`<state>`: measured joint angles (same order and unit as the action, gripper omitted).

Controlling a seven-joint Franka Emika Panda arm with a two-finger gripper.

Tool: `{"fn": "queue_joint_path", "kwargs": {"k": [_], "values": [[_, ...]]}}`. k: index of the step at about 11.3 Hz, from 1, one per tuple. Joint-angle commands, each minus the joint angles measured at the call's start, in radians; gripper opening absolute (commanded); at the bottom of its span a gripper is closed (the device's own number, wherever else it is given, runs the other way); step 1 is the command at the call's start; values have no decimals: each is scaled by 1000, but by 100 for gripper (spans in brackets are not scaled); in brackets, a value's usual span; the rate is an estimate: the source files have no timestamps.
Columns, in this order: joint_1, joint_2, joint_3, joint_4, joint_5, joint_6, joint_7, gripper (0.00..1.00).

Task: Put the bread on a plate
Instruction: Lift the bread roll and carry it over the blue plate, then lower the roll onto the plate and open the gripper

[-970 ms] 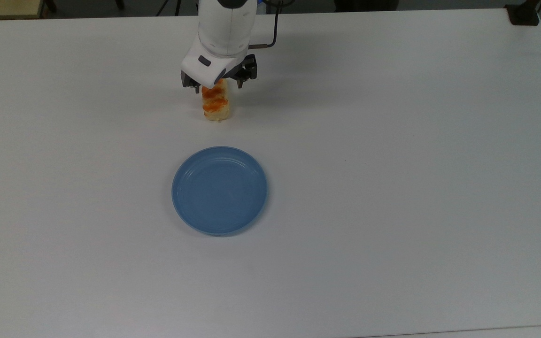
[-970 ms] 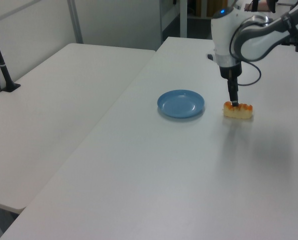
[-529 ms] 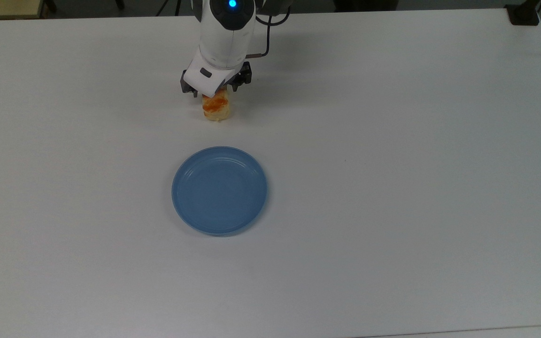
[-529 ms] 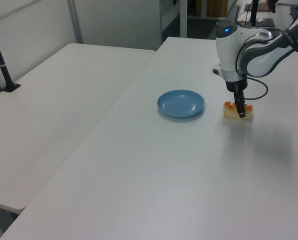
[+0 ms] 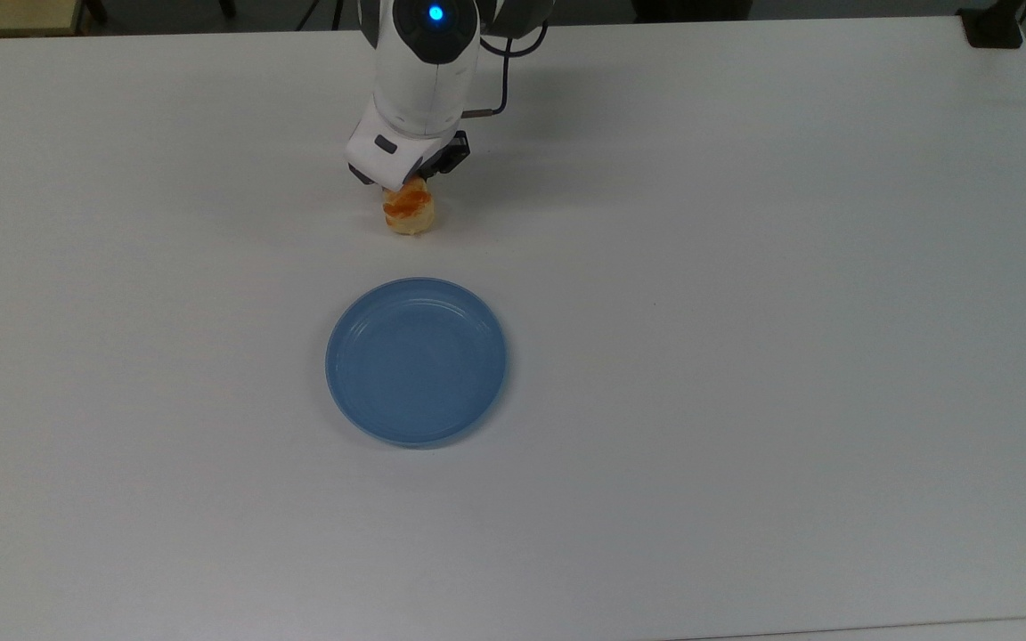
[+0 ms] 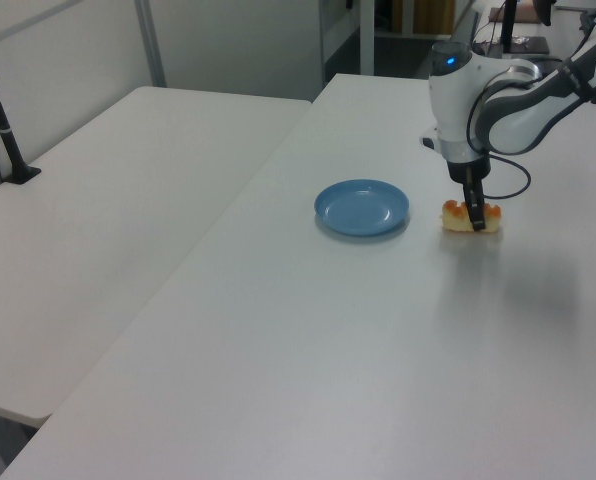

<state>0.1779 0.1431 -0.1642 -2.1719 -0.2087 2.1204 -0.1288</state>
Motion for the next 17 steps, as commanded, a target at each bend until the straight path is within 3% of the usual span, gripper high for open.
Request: {"fn": "queue_joint_path", "kwargs": {"k": [1,4,8,12,13,14,15,16,17], "values": [[2,-19,-6,122,8,-48,-20,31],[2,10,-6,259,122,-42,-57,32],[2,244,-9,533,186,36,-38,35],[12,392,-11,587,173,140,43,42],[12,397,-11,587,173,145,44,49],[12,397,-11,587,173,145,46,68],[11,395,-11,586,173,145,41,93],[11,394,-11,586,173,144,41,100],[11,386,-11,586,175,138,46,100]]}}
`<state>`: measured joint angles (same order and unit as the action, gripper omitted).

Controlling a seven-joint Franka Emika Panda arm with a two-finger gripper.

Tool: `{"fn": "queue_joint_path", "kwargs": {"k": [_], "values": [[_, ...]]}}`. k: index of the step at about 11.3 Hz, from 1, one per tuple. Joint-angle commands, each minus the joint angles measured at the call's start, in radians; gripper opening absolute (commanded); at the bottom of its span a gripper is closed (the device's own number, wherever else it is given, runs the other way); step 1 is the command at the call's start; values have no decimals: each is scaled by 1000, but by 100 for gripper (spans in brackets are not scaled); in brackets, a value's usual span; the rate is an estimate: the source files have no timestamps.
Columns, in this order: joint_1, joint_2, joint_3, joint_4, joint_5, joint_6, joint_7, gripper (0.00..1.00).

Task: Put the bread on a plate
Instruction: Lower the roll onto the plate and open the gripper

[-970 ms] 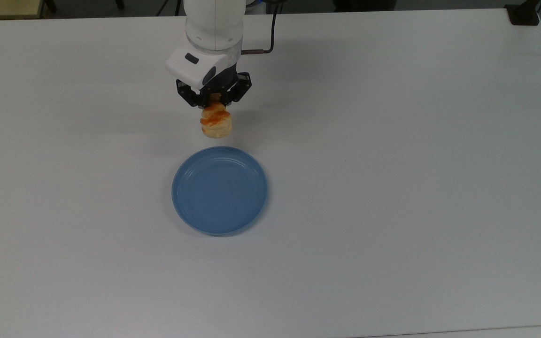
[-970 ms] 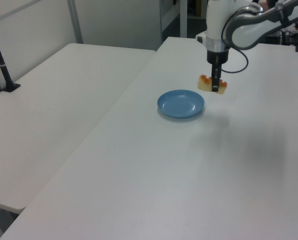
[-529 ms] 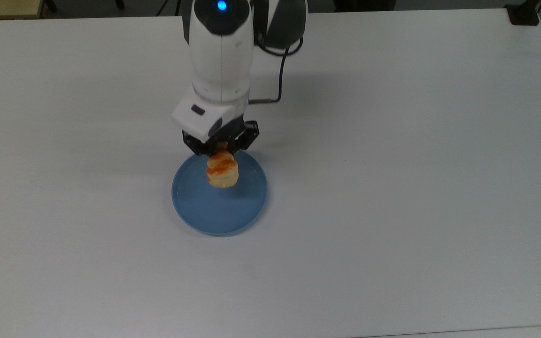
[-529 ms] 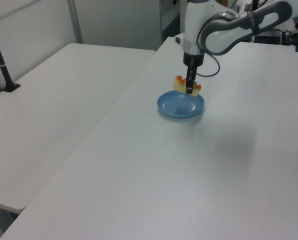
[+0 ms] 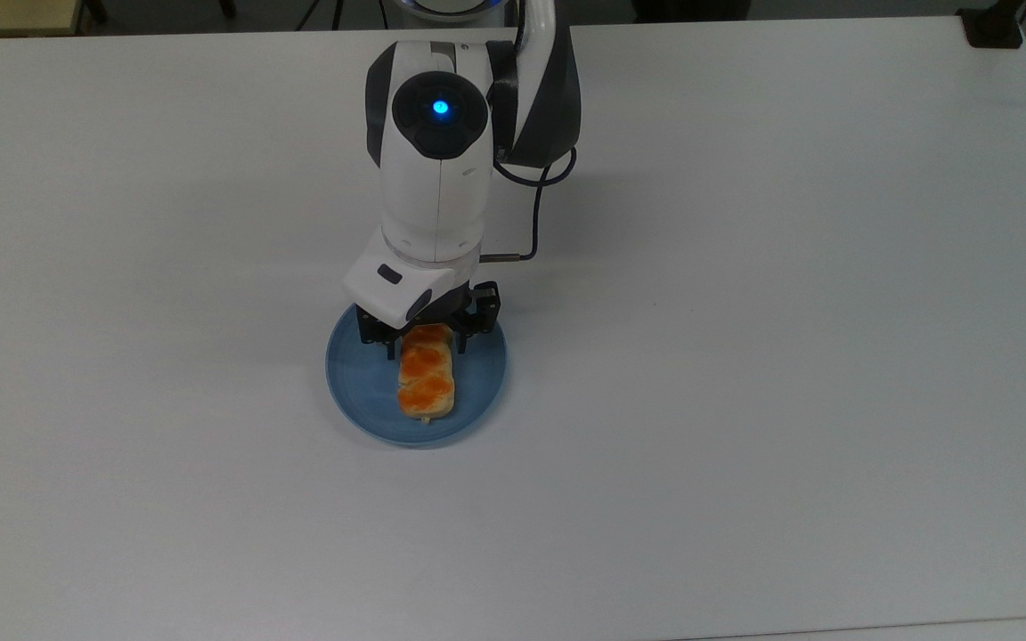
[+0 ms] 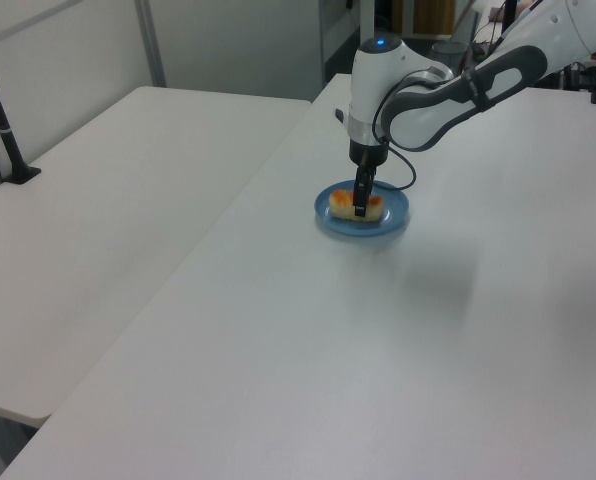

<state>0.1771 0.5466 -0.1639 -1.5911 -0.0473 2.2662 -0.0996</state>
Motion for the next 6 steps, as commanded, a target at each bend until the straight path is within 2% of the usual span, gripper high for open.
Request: {"fn": "queue_joint_path", "kwargs": {"k": [1,3,6], "values": [[13,-40,-11,5,18,-14,21,100],[13,-165,-9,-24,17,-66,104,100],[5,-367,-3,-27,17,-371,132,100]]}}
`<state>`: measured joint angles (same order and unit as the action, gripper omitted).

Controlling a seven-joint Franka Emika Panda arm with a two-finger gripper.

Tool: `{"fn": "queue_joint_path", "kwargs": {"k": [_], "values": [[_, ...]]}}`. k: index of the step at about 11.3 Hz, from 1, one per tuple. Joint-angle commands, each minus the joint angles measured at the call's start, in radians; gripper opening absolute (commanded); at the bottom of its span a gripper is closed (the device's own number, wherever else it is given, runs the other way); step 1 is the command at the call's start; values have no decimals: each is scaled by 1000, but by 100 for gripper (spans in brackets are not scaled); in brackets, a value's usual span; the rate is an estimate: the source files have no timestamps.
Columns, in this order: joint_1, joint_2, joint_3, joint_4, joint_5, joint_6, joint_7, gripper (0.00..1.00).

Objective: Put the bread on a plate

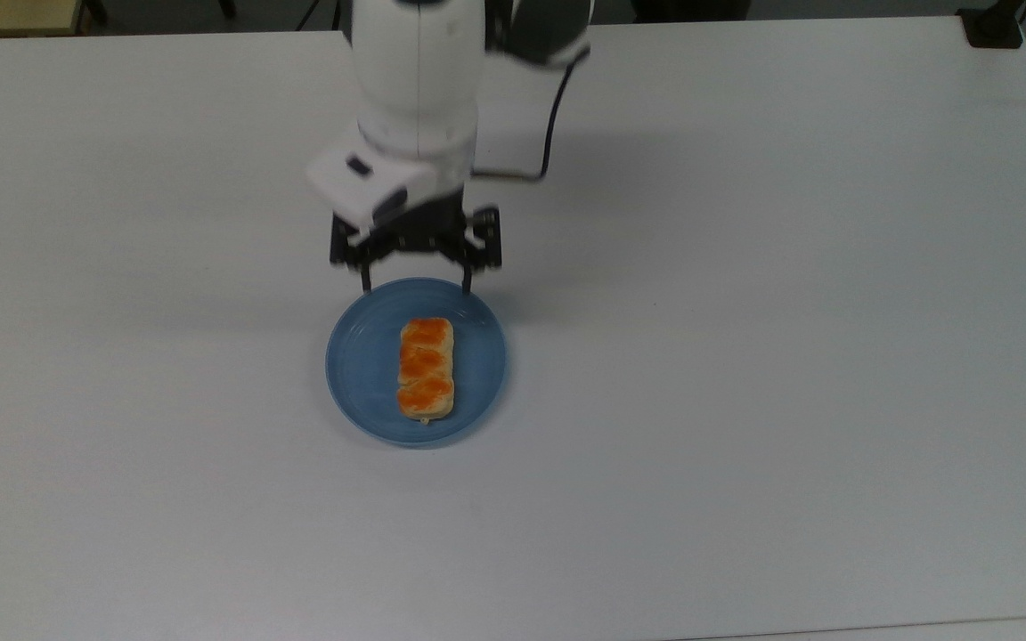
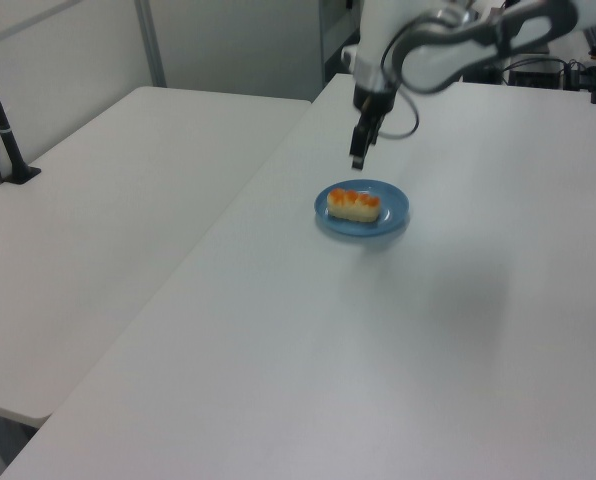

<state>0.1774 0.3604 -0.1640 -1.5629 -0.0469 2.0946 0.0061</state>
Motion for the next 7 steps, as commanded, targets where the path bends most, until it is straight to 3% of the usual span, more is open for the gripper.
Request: {"fn": "queue_joint_path", "kwargs": {"k": [1,4,7], "values": [[2,-228,-2,-54,16,-275,25,100],[-22,-337,4,-62,18,-411,17,100],[-73,-348,46,-62,25,-427,18,100]]}}
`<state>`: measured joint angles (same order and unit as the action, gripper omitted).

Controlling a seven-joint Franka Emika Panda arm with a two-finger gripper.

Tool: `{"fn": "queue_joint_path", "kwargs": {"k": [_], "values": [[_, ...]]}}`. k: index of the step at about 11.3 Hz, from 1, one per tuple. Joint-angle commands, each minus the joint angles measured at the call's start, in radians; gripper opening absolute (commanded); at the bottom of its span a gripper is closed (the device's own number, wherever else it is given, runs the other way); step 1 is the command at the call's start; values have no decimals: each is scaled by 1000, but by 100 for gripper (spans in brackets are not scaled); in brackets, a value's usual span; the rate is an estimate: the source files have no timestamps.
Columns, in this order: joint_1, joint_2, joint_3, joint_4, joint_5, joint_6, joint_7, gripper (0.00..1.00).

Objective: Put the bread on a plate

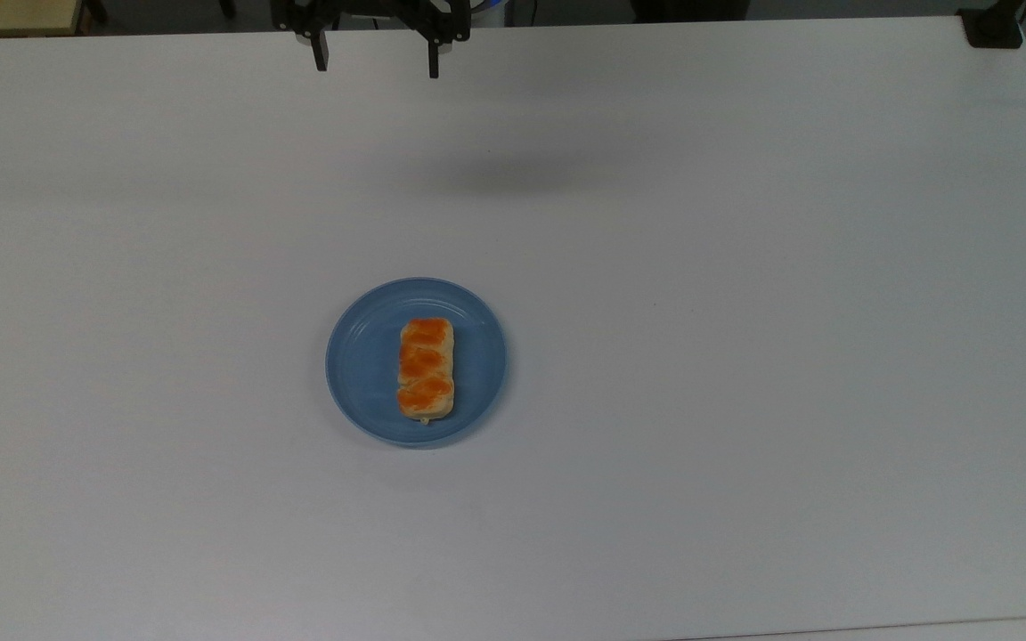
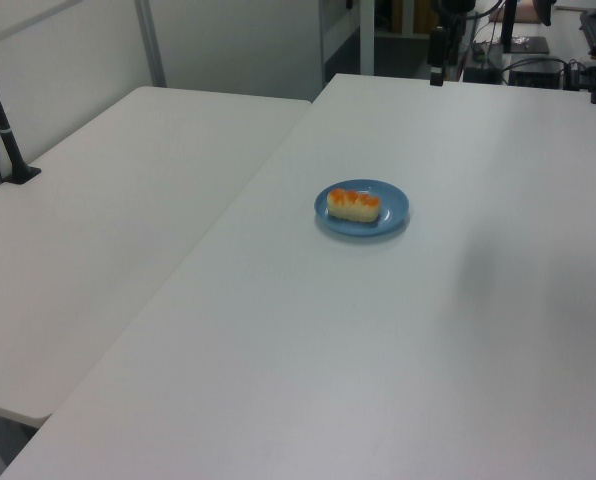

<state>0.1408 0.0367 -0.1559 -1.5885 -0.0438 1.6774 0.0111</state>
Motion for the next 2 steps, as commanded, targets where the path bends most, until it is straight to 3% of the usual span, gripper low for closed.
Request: {"fn": "queue_joint_path", "kwargs": {"k": [1,2], "values": [[-37,-24,38,-36,22,-11,13,100],[-37,-24,38,-36,22,-11,12,100]]}}
